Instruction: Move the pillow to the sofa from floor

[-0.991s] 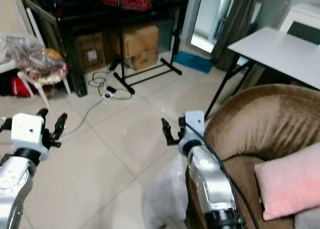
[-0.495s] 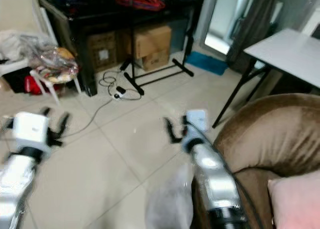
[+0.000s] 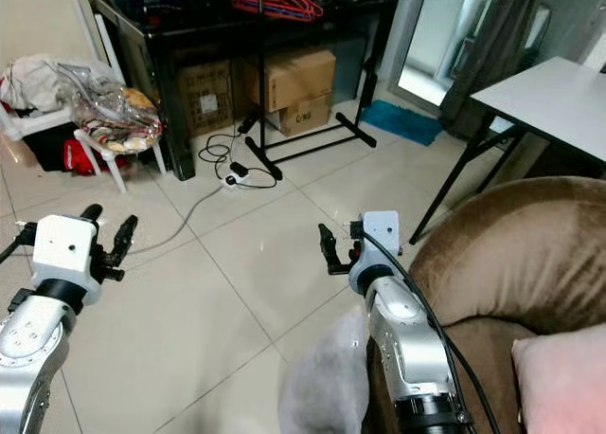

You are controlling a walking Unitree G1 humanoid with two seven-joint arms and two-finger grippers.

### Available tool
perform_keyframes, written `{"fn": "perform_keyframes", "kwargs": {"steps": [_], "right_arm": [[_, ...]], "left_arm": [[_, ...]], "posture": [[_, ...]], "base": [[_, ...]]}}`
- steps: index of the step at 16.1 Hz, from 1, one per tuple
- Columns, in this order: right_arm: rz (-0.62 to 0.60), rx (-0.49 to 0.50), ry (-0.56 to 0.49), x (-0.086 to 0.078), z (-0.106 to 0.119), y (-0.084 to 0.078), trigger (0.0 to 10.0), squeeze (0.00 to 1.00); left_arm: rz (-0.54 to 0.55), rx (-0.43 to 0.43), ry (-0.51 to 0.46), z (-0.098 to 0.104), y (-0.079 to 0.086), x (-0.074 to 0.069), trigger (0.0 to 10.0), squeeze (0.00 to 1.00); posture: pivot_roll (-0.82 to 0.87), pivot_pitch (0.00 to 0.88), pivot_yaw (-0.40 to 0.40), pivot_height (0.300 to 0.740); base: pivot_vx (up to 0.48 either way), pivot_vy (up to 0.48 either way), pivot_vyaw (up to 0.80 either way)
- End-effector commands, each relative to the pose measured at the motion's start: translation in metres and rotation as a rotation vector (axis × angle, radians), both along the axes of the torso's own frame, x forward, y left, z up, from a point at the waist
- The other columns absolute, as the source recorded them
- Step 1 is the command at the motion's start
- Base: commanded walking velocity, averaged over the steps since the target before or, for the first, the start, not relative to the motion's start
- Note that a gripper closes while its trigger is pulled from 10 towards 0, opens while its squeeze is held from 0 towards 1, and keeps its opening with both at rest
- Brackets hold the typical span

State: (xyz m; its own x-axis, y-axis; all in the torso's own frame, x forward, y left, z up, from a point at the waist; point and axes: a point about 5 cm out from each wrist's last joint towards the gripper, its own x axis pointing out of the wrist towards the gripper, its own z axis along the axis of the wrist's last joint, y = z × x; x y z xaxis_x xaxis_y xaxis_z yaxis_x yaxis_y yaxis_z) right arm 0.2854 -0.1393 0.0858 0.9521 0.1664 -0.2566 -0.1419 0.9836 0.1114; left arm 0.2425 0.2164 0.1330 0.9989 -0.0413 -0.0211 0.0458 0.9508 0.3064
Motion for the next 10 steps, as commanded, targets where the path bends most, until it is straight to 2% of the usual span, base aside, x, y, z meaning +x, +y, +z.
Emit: {"fn": "perform_keyframes", "kwargs": {"steps": [1,6,10], "right_arm": [[-0.025,-0.009,0.017,0.0005,-0.0024,-0.0055,10.0,0.00],[-0.029,-0.005,0.015,0.0007,-0.0024,-0.0054,10.0,0.00],[-0.027,-0.007,0.008,0.0003,-0.0027,-0.0062,10.0,0.00]], "left_arm": [[0.001,0.006,0.000,-0.0002,-0.0002,0.0006,10.0,0.00],[-0.003,0.000,-0.013,0.0019,-0.0016,0.0034,10.0,0.00],[-0.004,-0.045,-0.036,0.0045,-0.0030,0.0021,10.0,0.00]], "posture": [[0.02,0.000,-0.044,0.661],[0.02,0.000,-0.041,0.606],[0.02,0.000,-0.042,0.567]], "base": [[0.000,0.000,0.00],[0.000,0.000,0.00],[0.000,0.000,0.00]]}}
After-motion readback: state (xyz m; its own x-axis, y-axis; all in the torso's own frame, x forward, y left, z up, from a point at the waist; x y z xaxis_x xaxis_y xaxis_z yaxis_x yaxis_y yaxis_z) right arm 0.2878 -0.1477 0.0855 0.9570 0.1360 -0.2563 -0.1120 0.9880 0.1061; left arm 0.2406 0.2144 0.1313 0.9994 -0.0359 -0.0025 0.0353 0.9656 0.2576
